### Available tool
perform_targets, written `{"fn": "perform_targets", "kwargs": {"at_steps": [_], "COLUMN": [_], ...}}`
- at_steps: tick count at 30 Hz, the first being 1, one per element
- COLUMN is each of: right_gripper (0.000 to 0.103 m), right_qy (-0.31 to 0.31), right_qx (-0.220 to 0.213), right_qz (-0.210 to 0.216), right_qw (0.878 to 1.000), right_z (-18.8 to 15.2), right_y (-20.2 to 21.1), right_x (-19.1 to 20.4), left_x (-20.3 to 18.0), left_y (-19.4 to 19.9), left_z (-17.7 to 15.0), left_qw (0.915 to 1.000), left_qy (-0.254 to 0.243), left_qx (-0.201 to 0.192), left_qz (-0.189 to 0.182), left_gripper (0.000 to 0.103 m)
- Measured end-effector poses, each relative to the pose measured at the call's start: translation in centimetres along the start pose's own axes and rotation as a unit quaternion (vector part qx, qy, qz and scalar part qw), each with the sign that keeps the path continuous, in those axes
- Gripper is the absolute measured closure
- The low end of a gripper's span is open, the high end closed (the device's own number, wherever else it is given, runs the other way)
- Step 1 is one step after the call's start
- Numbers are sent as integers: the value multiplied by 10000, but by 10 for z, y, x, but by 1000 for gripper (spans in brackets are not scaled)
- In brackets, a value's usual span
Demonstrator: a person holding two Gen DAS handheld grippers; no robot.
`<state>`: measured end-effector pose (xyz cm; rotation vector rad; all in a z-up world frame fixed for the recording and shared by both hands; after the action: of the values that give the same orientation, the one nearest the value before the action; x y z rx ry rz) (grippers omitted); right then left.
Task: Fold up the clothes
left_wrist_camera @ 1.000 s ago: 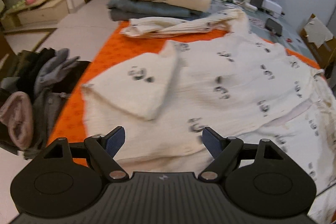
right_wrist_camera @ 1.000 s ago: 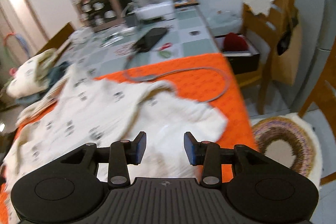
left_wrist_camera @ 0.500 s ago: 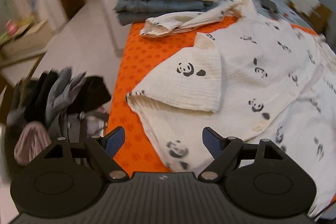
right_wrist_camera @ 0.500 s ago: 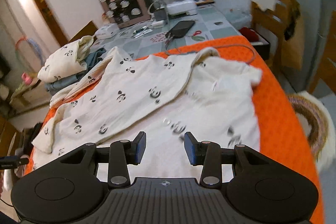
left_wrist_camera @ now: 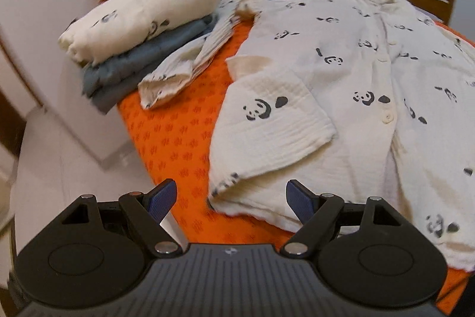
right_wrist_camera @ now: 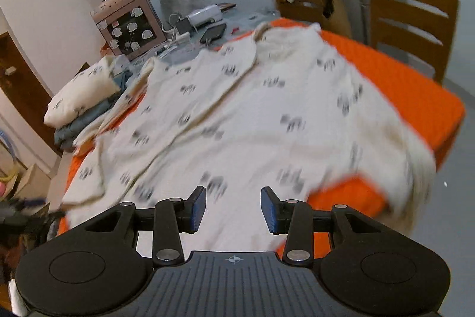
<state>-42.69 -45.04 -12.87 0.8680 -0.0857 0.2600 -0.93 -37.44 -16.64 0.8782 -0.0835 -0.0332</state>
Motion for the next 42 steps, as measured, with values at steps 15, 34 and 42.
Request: {"fn": "perform_targets", "kwargs": {"at_steps": [15,34,42], "right_gripper": [54,98,98], "right_qy": [699,1767,2576], "right_qx": [347,-275,-84], "right_qz": [-392,-1221,-1103], "right_qw": [9962,9763,9599], "right_z": [-177,-153,-144], "right_y": [15,74,84], "right_x": [92,131,164], "left_x": [-1,33,-8], "left_y": [-27,6,6], "left_z": [10,19,6], "left_qw": [9942,9960,9913], "left_qy": [-900,76,-826], "left_qx": [-485,-884,-748], "left_qz": [-345,-134,-698], "left_gripper": [18,102,37]}}
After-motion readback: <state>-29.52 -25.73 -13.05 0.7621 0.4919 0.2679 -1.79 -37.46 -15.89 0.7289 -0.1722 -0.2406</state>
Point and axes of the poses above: each gripper's, at about its wrist camera, not at the fingertips, and y roughly against the way its jaws point, x to its left, z to its top, the point moved 4 cm from there along -y, roughly the way its jaws point, and after that the axes turned 13 degrees about -z, right-handed, at the moved point
